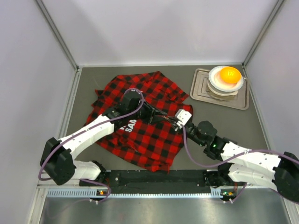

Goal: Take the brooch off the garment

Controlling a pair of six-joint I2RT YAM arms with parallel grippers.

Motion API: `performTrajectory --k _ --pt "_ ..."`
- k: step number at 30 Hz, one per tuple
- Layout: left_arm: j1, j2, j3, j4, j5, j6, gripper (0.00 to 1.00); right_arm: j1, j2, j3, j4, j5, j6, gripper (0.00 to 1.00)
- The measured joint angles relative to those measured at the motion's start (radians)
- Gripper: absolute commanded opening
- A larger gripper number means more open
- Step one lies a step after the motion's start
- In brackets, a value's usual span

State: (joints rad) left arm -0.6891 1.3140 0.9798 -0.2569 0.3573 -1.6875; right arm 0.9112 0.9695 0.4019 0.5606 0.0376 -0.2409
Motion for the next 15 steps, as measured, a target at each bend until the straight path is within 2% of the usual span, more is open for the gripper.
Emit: performTrajectory --k 3,10,15 --pt "0.0 0.0 0.0 -0.011 -0.014 0.006 0.3 0.003 -0.01 -0.01 0.002 -0.003 -0.001 0.0" --pt "-0.002 0.018 0.027 -0.053 -0.018 0.03 0.3 0.004 -0.027 -0.027 0.004 -0.008 -0.007 0.0" --pt "-0.009 0.022 0.053 -0.088 -0.027 0.051 0.22 0.005 -0.032 -0.029 0.013 -0.009 -0.026 0.0"
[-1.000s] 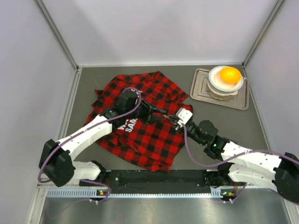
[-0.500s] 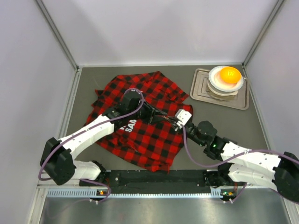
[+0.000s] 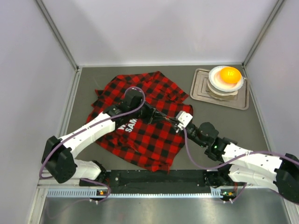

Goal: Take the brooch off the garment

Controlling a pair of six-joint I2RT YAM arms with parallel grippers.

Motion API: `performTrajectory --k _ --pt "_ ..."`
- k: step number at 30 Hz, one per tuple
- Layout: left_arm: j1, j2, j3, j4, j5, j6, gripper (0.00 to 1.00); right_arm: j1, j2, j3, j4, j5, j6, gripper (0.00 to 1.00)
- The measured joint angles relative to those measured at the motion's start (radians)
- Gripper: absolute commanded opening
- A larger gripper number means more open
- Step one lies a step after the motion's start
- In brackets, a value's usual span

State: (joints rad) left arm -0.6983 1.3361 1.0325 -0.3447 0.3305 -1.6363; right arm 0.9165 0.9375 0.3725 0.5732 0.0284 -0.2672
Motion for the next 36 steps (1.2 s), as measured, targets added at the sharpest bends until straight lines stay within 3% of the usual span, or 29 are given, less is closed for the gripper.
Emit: performTrajectory --k 6,9,10,13,14,15,16,18,21,29,31,36 --pt "-0.008 0.026 0.044 -0.061 -0.008 0.035 0.19 0.003 0.0 0.0 0.002 0.003 -0.021 0.0" --pt "-0.012 0.037 0.058 -0.087 -0.011 0.045 0.1 0.005 0.0 0.0 -0.004 0.003 -0.033 0.0" --pt "-0.013 0.042 0.067 -0.098 -0.012 0.05 0.02 0.006 -0.001 0.0 -0.006 0.003 -0.038 0.0" --pt "-0.013 0.061 0.092 -0.13 -0.011 0.069 0.0 0.017 -0.001 0.0 -0.019 0.011 -0.061 0.0" --pt "-0.014 0.065 0.096 -0.138 -0.01 0.074 0.0 0.019 -0.001 0.0 -0.026 0.013 -0.066 0.19" --pt "-0.015 0.068 0.098 -0.146 -0.01 0.08 0.0 0.023 -0.001 0.0 -0.032 0.014 -0.07 0.31" --pt "-0.016 0.069 0.099 -0.152 -0.011 0.093 0.0 0.026 -0.001 0.0 -0.041 0.018 -0.07 0.54" --pt "-0.021 0.069 0.105 -0.16 -0.022 0.134 0.0 0.036 -0.002 0.005 -0.053 0.032 -0.04 0.74" --pt "-0.027 0.068 0.127 -0.172 -0.064 0.27 0.0 0.042 -0.008 0.037 -0.121 0.08 0.033 0.8" --pt "-0.029 -0.06 0.07 -0.063 -0.064 0.896 0.0 0.03 -0.043 0.207 -0.551 0.097 0.384 0.9" --pt "-0.029 -0.081 0.063 -0.073 -0.032 1.056 0.0 -0.003 -0.066 0.212 -0.622 0.048 0.45 0.94" --pt "-0.029 -0.146 0.008 -0.143 0.055 1.414 0.0 -0.256 -0.099 0.208 -0.655 -0.269 0.589 0.98"
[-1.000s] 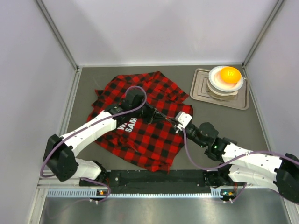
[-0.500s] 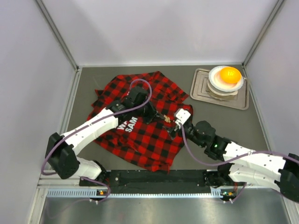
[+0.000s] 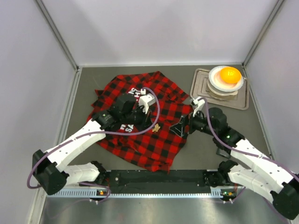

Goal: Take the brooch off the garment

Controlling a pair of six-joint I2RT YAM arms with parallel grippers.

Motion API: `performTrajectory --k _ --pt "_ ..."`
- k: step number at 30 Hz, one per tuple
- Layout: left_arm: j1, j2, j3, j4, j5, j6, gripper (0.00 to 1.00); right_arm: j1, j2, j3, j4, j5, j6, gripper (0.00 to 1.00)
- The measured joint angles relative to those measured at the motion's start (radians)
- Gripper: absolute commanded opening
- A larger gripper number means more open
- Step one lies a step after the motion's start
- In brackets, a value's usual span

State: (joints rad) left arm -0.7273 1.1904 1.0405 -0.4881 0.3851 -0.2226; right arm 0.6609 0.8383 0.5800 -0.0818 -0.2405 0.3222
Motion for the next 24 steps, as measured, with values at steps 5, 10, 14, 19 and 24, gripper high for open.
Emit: performTrajectory --k 5,10,14,19,24 --pt "0.0 -0.071 -0.051 -0.021 0.074 0.123 0.0 -0.09 0.003 -0.025 0.132 -0.288 0.083 0.98" --pt "0.0 -0.145 -0.104 0.078 0.15 0.113 0.0 -0.09 0.037 -0.026 0.222 -0.423 0.145 0.93" --pt "0.0 -0.169 -0.125 0.15 0.19 0.066 0.0 -0.09 0.039 -0.031 0.292 -0.479 0.235 0.82" --pt "0.0 -0.169 -0.162 0.295 0.288 -0.055 0.0 -0.09 0.036 -0.031 0.372 -0.549 0.315 0.74" --pt "0.0 -0.164 -0.23 0.452 0.382 -0.212 0.0 -0.09 0.01 -0.035 0.433 -0.589 0.362 0.59"
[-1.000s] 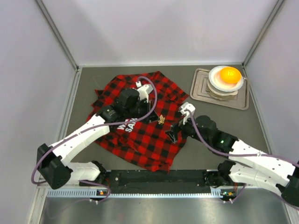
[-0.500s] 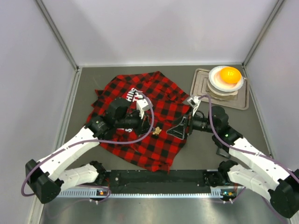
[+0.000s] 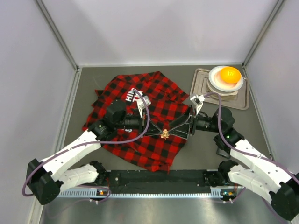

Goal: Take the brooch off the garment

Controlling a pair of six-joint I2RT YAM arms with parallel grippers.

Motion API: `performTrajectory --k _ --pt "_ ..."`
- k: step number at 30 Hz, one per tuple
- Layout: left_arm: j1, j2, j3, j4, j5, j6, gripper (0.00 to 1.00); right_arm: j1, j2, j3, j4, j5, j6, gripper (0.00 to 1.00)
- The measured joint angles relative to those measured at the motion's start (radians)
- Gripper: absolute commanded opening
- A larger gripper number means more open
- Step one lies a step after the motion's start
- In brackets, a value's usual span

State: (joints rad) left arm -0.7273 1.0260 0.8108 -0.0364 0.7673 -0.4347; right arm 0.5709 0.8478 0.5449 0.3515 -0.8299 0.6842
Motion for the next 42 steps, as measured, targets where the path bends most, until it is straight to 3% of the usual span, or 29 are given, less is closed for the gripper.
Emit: performTrajectory --k 1,16,27,42 --pt "0.0 0.0 -0.005 0.014 0.007 -0.014 0.0 0.0 -0.004 -0.002 0.008 -0.004 0.004 0.53" --pt "0.0 0.052 -0.021 0.114 0.05 -0.14 0.0 0.001 0.026 -0.021 0.087 -0.064 0.034 0.48" --pt "0.0 0.074 -0.01 0.111 0.035 -0.156 0.0 0.023 0.058 -0.021 0.024 -0.058 -0.035 0.3" --pt "0.0 0.08 -0.009 0.11 0.021 -0.216 0.0 0.03 0.063 -0.021 0.019 -0.05 -0.066 0.13"
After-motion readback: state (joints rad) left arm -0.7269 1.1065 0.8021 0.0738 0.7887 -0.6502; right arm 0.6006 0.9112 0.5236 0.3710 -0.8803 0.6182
